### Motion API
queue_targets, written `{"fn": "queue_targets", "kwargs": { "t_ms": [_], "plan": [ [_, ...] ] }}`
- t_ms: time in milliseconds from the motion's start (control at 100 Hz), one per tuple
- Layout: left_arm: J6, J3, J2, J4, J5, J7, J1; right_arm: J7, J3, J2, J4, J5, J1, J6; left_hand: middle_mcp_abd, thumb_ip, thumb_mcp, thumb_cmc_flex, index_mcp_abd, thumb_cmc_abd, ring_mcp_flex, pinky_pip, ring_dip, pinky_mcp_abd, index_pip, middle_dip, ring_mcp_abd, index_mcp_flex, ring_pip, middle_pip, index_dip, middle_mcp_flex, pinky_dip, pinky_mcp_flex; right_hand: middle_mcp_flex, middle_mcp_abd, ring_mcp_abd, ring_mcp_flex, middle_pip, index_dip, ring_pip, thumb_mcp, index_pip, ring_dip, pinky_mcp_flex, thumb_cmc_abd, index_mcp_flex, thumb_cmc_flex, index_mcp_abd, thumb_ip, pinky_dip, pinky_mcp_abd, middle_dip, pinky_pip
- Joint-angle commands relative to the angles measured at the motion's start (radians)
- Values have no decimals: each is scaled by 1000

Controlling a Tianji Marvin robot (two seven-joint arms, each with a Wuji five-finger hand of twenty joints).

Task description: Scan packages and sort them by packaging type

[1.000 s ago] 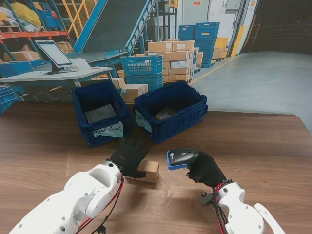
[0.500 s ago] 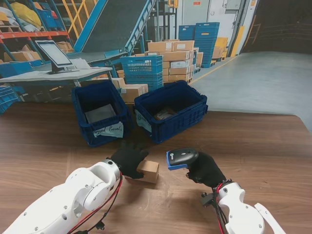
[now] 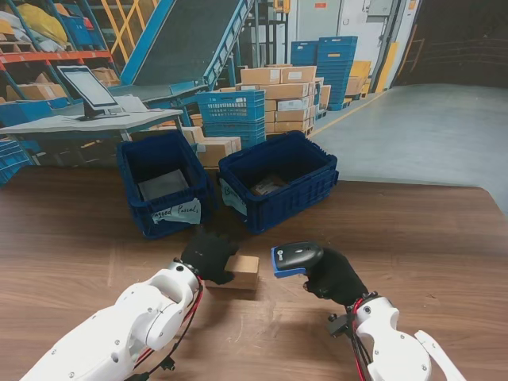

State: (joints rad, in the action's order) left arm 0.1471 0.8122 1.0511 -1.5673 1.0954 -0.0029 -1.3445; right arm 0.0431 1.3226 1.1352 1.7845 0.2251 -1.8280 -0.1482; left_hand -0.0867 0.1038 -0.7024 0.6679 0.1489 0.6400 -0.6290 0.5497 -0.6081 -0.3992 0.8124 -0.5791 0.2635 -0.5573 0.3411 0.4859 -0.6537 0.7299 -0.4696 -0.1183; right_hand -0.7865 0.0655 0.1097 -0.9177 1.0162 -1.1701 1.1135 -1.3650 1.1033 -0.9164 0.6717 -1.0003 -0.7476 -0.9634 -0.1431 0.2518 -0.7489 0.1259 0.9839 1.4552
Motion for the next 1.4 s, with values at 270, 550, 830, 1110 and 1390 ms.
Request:
{"fn": "queue_targets", "kwargs": {
  "t_ms": [270,550,830,1110,1390],
  "plan": [
    [43,-23,14,10,-26,-37,37,-20,7,3,10,-2,-9,1,17,-33,-112,149,-172,-41,-29,30,-23,-28,258,-90,-23,-62,23,-4,-101,53,-3,-2,-15,12,33,-25,-10,-40,18,-144,53,-10,3,51,-60,-86,-33,-10,-35,-30,3,53],
    [172,-91,34,62,-9,37,96,-21,8,3,9,-5,-9,2,13,-27,-97,165,-167,-52,-32,42,-37,-32,249,-104,-18,-59,37,-6,-115,57,-8,-4,-15,12,36,-26,-10,-39,18,-144,52,-11,4,51,-59,-86,-33,-11,-35,-32,3,54],
    [287,-182,71,176,-5,237,134,-24,9,2,6,-6,-9,2,9,-25,-94,168,-161,-52,-35,55,-46,-39,247,-115,-14,-58,47,-5,-122,63,-11,-3,-15,13,36,-26,-9,-39,18,-144,52,-10,4,50,-59,-86,-33,-11,-35,-31,3,54],
    [259,-189,65,187,-10,245,112,-25,10,2,4,-7,-11,0,6,-28,-66,151,-166,-63,-21,55,-34,-39,223,-66,-5,-54,32,0,-95,39,2,8,-15,13,35,-26,-10,-39,18,-144,52,-11,5,50,-59,-86,-33,-11,-35,-29,2,54],
    [226,-146,17,66,92,49,52,-20,9,3,2,-6,-8,-4,-21,-87,-136,-70,-57,-95,79,-22,18,-38,-87,76,12,25,-41,-63,-20,-115,25,57,-15,14,36,-26,-9,-39,18,-144,52,-11,2,50,-59,-86,-33,-10,-35,-32,3,53]
  ]
}}
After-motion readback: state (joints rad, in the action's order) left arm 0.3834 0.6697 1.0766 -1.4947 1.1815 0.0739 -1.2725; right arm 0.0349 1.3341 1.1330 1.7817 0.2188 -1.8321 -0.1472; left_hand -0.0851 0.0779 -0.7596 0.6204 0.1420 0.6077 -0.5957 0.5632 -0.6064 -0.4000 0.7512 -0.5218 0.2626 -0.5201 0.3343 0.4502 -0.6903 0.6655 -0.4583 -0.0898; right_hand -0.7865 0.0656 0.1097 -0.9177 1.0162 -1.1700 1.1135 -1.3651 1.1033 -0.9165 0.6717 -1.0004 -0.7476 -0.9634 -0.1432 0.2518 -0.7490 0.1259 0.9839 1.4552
